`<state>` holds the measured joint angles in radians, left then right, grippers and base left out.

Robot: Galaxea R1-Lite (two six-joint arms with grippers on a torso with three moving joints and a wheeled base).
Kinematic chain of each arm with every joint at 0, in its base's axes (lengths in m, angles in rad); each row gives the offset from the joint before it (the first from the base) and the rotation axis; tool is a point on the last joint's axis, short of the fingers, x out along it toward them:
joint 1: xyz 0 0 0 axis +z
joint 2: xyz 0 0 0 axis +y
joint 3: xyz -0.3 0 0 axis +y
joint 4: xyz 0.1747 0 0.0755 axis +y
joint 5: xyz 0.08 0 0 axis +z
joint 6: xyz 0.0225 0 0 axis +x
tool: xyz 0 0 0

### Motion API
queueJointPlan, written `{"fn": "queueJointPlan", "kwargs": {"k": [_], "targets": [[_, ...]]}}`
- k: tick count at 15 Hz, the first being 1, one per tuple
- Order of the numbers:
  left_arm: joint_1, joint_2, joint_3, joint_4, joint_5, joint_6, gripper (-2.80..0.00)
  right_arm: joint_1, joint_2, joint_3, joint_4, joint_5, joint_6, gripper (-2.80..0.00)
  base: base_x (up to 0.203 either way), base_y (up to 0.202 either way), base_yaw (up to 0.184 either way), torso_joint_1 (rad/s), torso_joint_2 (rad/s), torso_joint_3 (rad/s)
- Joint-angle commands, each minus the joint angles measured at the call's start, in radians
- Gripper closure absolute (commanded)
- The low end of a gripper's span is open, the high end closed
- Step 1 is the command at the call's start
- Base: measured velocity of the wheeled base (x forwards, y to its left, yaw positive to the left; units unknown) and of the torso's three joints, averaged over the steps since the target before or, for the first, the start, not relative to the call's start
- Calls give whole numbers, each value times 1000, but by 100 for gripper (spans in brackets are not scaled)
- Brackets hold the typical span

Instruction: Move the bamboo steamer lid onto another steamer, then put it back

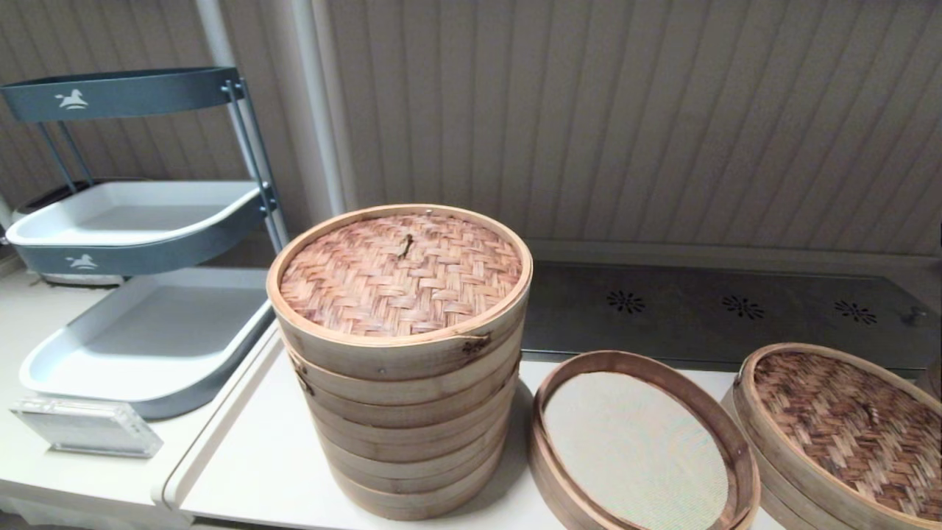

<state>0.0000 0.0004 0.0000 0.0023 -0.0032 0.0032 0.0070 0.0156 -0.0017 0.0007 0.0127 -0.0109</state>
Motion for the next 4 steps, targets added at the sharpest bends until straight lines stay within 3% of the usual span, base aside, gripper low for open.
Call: {"fn": "queueJointPlan", "kwargs": {"k": [1, 4], "targets": [[0, 1, 3, -1, 0, 0, 0, 1, -5, 0, 2, -1, 2, 0, 0, 0, 0, 0, 0, 0], [0, 1, 3, 1, 0, 0, 0, 1, -5, 0, 2, -7, 5, 0, 0, 0, 0, 0, 0, 0]]}}
